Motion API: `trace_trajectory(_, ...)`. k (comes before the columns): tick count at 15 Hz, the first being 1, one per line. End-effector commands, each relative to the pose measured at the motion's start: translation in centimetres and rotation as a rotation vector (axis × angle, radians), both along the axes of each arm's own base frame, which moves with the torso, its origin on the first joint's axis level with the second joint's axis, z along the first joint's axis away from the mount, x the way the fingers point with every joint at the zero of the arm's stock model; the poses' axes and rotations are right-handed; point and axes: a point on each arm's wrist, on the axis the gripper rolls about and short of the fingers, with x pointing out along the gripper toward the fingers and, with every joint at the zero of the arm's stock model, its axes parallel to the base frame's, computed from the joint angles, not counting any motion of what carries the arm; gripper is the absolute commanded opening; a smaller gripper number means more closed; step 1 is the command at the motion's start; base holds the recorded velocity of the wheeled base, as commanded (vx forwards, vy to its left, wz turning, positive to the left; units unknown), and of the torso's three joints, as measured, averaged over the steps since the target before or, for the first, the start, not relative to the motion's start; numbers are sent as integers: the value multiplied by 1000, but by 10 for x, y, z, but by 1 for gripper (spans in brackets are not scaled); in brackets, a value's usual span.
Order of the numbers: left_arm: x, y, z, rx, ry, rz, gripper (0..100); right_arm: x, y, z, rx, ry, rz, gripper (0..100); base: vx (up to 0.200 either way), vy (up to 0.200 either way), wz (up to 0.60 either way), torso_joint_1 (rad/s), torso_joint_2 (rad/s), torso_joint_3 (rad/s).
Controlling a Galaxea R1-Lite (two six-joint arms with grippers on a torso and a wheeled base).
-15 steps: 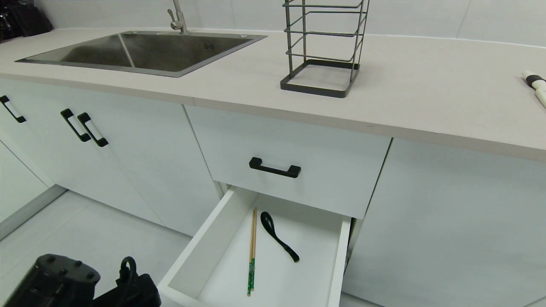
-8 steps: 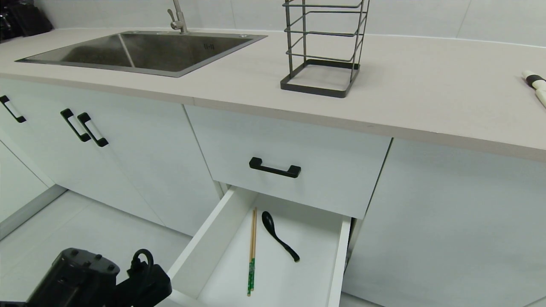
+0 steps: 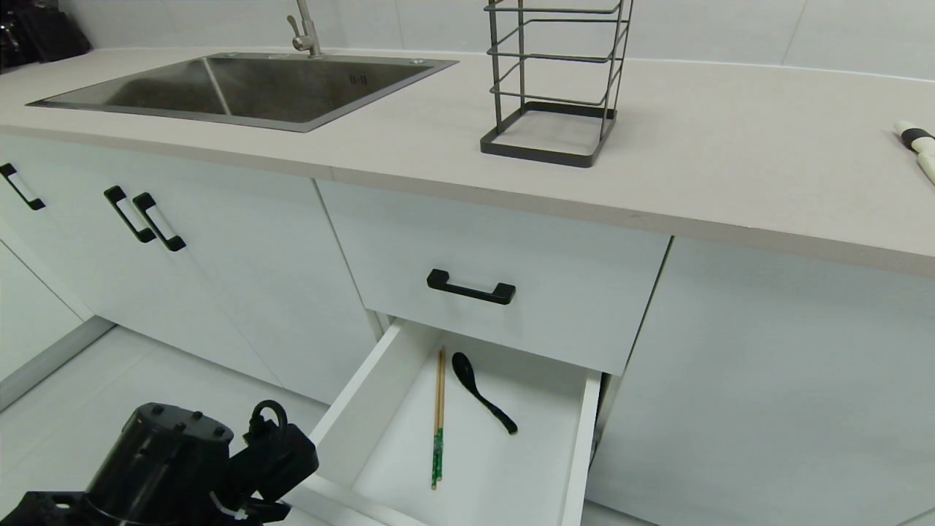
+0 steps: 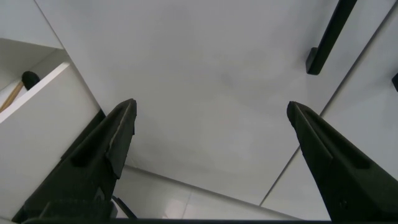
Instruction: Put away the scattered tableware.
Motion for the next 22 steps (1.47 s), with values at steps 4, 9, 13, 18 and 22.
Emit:
trace_trajectory(4,15,-7,-4,-4,-53,16,100,0,0,0,1,1,0,100,0,0,0,0,0,0)
trace_trajectory(9,24,-12,-4,-31,-103,14,100,0,0,0,1,1,0,100,0,0,0,0,0,0)
trace_trajectory(13,33,-17,-8,-53,-147,11,100,0,0,0,1,1,0,100,0,0,0,0,0,0)
trace_trajectory(18,52,-27,-14,-98,-229,11,100,0,0,0,3,1,0,100,0,0,0,0,0,0)
trace_trajectory(22,66,-34,-20,-132,-291,12,100,0,0,0,3,0,-1,100,0,0,0,0,0,0)
